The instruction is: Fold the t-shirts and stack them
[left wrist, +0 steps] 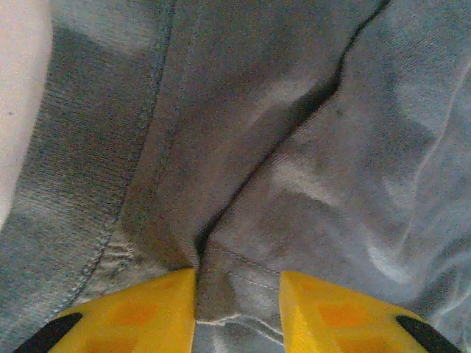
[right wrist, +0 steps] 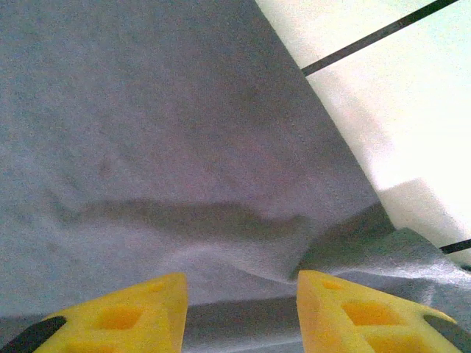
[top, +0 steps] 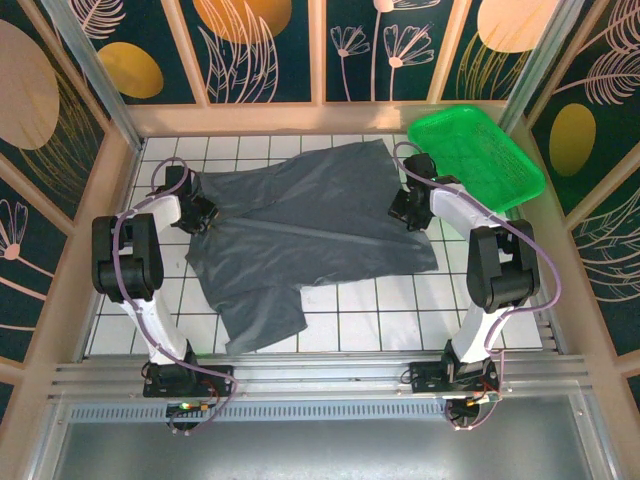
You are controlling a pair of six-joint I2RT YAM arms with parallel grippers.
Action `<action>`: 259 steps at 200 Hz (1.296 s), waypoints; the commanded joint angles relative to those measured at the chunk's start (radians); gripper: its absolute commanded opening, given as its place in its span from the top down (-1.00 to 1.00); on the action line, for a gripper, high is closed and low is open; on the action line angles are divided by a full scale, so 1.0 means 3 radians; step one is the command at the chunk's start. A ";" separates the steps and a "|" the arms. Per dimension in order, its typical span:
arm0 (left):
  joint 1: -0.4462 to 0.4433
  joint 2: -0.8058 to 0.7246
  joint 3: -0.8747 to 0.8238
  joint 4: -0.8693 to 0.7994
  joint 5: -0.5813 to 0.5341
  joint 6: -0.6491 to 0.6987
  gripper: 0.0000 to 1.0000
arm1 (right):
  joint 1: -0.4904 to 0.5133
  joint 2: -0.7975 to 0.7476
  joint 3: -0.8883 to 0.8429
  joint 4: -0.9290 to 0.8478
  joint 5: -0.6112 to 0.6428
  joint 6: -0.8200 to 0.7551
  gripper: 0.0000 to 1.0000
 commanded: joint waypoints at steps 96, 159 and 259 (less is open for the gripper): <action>-0.0040 0.0075 0.0196 -0.0239 -0.0048 0.0116 1.00 | 0.0009 -0.0208 -0.0013 -0.0042 0.0030 -0.0033 0.14; -0.0038 0.0333 0.1114 -0.0022 0.0079 -0.0063 1.00 | 0.0006 -0.0298 0.0033 -0.0036 0.0010 -0.0047 0.14; 0.0127 0.2042 0.3386 0.1462 0.0411 -0.1030 1.00 | 0.0023 -0.0449 -0.0134 -0.0005 -0.0248 0.0008 0.14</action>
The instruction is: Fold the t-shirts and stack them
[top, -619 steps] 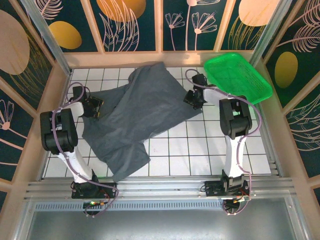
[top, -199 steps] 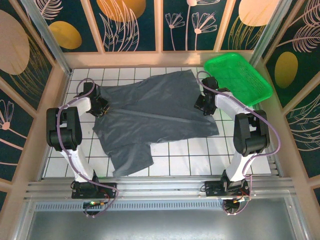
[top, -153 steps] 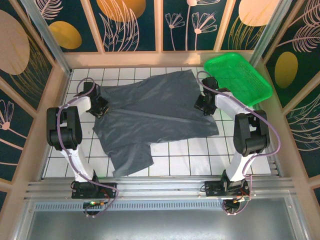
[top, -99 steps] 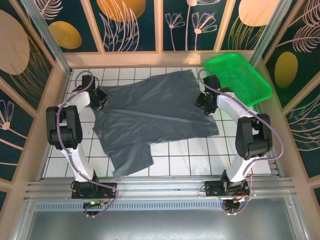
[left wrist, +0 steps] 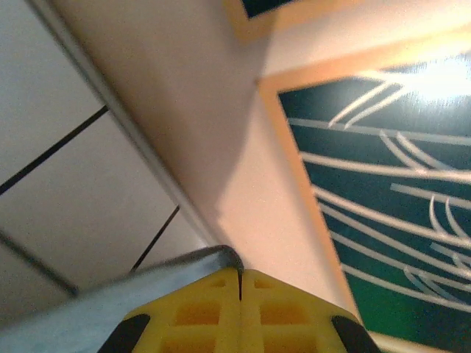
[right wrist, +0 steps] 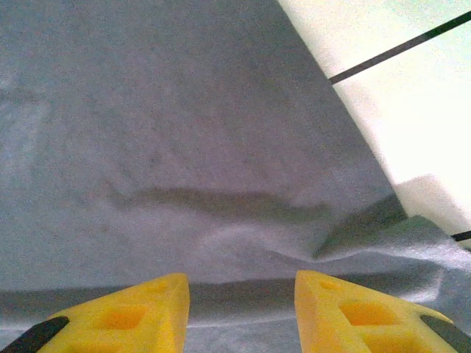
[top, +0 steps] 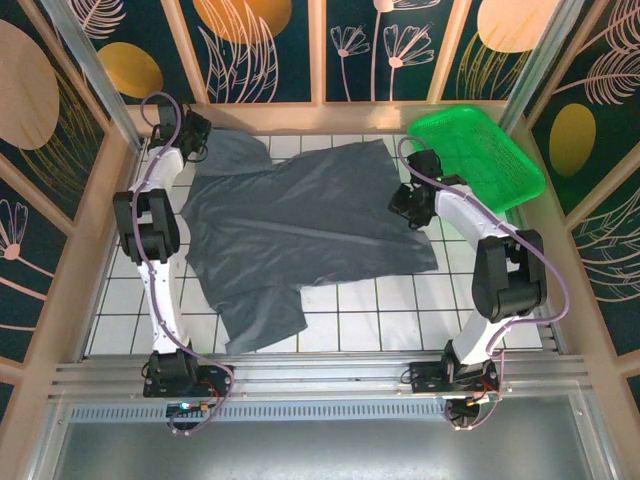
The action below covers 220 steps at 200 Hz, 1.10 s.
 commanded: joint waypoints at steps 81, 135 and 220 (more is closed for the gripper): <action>-0.0132 -0.0707 -0.0502 -0.0140 -0.0136 0.0322 -0.58 | 0.0010 -0.0396 -0.0478 0.0077 -0.0261 -0.0074 0.12; -0.0478 -0.2118 -0.2603 -0.1286 -0.0469 0.0350 0.01 | -0.0168 -0.0620 -0.0690 0.0058 -0.0338 -0.0171 0.12; -0.1030 -0.3118 -0.4193 -0.1589 -0.0579 0.0377 0.10 | -0.0164 -0.0515 -0.0781 0.0024 -0.0365 -0.0317 0.10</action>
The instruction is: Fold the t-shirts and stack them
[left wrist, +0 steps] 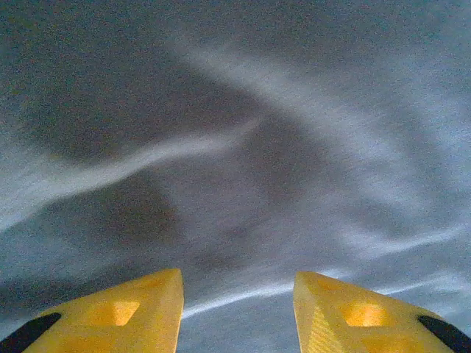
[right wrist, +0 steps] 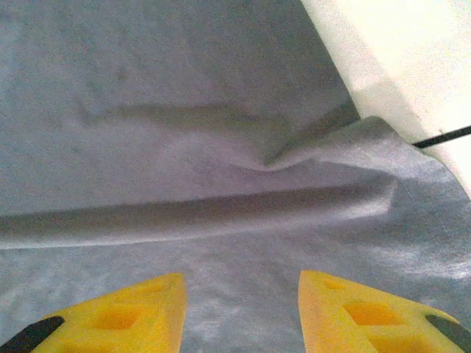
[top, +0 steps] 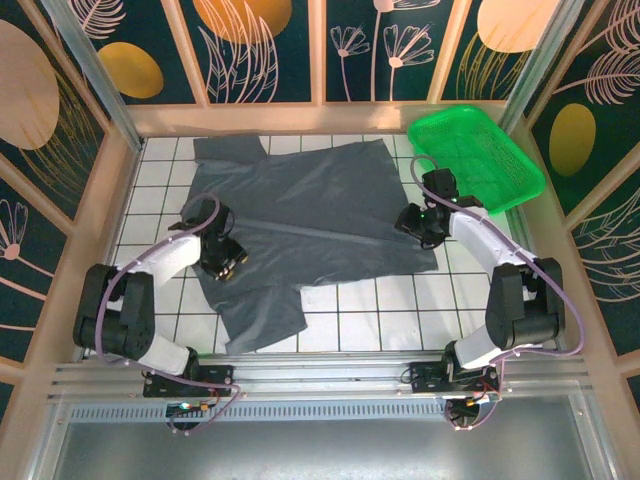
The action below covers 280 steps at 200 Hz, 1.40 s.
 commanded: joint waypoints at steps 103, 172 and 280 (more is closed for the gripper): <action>0.0644 0.1119 0.0844 0.0242 -0.0512 0.0321 0.09 | 0.0013 0.1186 0.0719 0.0318 0.0165 -0.0209 0.12; 0.0874 0.1939 0.1539 0.0369 -0.0380 0.0771 0.06 | -0.0018 0.1847 0.1133 0.0117 0.0367 -0.0127 0.16; 0.0851 0.1338 0.1902 -0.0189 -0.0889 0.0921 -0.40 | -0.0046 0.1978 0.2096 -0.0212 0.0407 -0.0308 0.04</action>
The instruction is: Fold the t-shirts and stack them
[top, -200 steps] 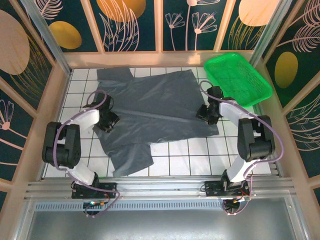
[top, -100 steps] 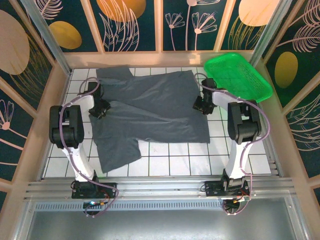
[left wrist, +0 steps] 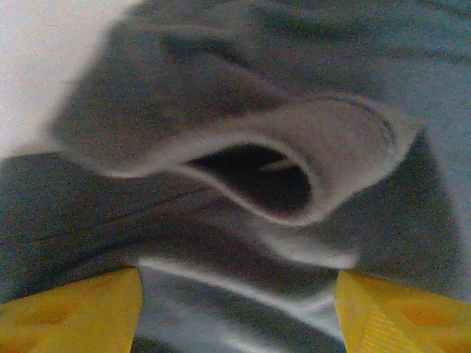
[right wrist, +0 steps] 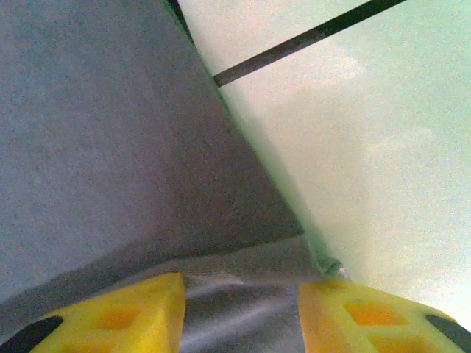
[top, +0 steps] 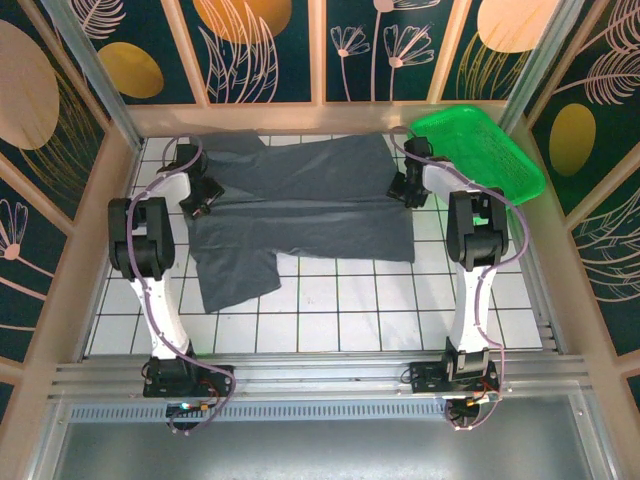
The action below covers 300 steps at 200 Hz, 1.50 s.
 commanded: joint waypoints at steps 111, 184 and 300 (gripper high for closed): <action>-0.0890 -0.2817 -0.2889 -0.1097 -0.0032 -0.0837 -0.28 | 0.0421 -0.2209 -0.1974 -0.0109 -0.0197 0.0398 -0.11; -0.0893 -0.2549 -0.3149 -0.0416 -0.0008 -0.0828 -0.04 | 0.0490 -0.2404 -0.2322 -0.0055 -0.0145 0.0502 -0.09; -0.0891 -0.3068 -0.2738 -0.0979 0.0121 -0.1121 1.00 | 0.0081 -0.2360 -0.2782 0.0131 -0.0010 0.0651 0.03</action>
